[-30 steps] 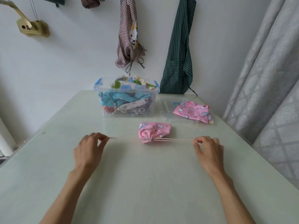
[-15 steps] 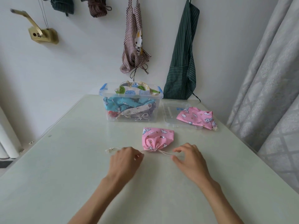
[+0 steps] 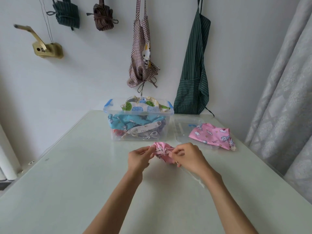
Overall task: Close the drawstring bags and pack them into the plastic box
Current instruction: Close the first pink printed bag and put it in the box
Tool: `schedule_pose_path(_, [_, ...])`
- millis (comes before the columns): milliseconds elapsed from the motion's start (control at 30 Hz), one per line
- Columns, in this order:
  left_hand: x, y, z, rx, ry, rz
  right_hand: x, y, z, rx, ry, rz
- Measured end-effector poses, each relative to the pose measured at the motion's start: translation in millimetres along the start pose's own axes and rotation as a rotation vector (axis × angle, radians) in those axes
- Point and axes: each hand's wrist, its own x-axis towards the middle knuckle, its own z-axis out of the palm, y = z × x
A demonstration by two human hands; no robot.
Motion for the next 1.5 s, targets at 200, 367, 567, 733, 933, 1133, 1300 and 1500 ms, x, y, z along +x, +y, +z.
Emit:
schedule_pose_path(200, [38,23,15,-0.257,0.056,0.173,41,-5,-14,0.202,0.182,-0.093])
schedule_pose_path(367, [48,31,19,-0.399,-0.013,0.179,54,2,-10,0.199,0.257,-0.169])
schedule_pose_path(567, [54,17,12,-0.339,0.000,0.138,45,7,12,0.051,0.103,-0.071])
schedule_pose_path(733, [46,39,8,-0.132,-0.359,0.223,41,3,2,0.112,-0.094,0.008])
schedule_pose_path(933, [43,48,7,-0.126,-0.395,0.324,36,2,-21,0.193,-0.196,0.087])
schedule_pose_path(1133, [39,49,13,0.031,-0.269,0.387,27,3,-45,0.210,-0.372,0.114])
schedule_pose_path(1300, [55,35,8,-0.235,-0.201,0.073,24,-4,-48,0.154,-0.404,0.037])
schedule_pose_path(1500, [61,21,0,-0.384,-0.170,-0.279,25,-10,-38,0.155,-0.326,0.009])
